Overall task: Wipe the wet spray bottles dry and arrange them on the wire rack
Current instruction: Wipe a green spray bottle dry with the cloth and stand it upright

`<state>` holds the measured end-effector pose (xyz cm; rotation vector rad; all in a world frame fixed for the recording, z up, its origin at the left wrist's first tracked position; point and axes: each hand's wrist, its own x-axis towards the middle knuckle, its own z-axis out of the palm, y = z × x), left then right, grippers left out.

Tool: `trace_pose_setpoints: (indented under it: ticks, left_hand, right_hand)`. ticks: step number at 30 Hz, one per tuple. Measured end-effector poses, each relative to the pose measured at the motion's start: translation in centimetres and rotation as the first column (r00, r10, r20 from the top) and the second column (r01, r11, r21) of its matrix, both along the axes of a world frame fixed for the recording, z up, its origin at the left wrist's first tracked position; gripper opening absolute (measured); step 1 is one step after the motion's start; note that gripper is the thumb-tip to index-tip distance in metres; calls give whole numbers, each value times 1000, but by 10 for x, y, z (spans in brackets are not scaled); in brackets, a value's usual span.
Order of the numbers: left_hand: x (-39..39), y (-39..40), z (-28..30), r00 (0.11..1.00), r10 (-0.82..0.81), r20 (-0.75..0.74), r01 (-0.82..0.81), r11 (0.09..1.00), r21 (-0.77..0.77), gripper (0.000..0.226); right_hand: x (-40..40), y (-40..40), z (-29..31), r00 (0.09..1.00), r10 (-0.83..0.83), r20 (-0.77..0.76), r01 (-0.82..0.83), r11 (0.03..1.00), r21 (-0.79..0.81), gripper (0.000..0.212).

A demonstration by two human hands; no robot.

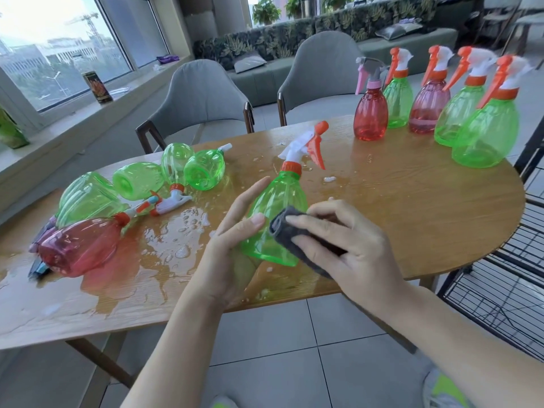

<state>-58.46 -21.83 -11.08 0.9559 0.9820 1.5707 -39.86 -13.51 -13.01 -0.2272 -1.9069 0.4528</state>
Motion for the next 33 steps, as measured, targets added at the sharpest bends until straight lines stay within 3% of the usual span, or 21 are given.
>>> trace_pose_setpoints:
  ticks: [4, 10, 16, 20, 27, 31, 33]
  left_hand:
    - [-1, -2, -6, 992, -125, 34, 125, 992, -1, 75]
    - [9, 3, -8, 972, -208, 112, 205, 978, 37, 78]
    - [17, 20, 0, 959, -34, 282, 24, 999, 39, 51]
    - [21, 29, 3, 944, 18, 330, -27, 999, 23, 58]
    - [17, 34, 8, 947, -101, 306, 104, 995, 7, 64]
    - [18, 46, 4, 927, -24, 374, 34, 999, -21, 64]
    - [17, 52, 2, 922, 49, 385, -37, 999, -39, 86]
  right_hand:
    - [4, 13, 9, 997, -28, -69, 10, 969, -247, 26]
    - [2, 13, 4, 988, -6, -154, -68, 879, -471, 29]
    - [2, 3, 6, 988, 91, -121, -136, 888, -439, 26]
    - [5, 9, 11, 990, 85, -110, -125, 885, -449, 25]
    - [9, 11, 17, 970, 124, -207, -220, 805, -551, 25]
    - [11, 11, 16, 976, 116, -183, -194, 842, -503, 27]
    - [13, 11, 13, 986, 79, -145, -137, 883, -449, 24]
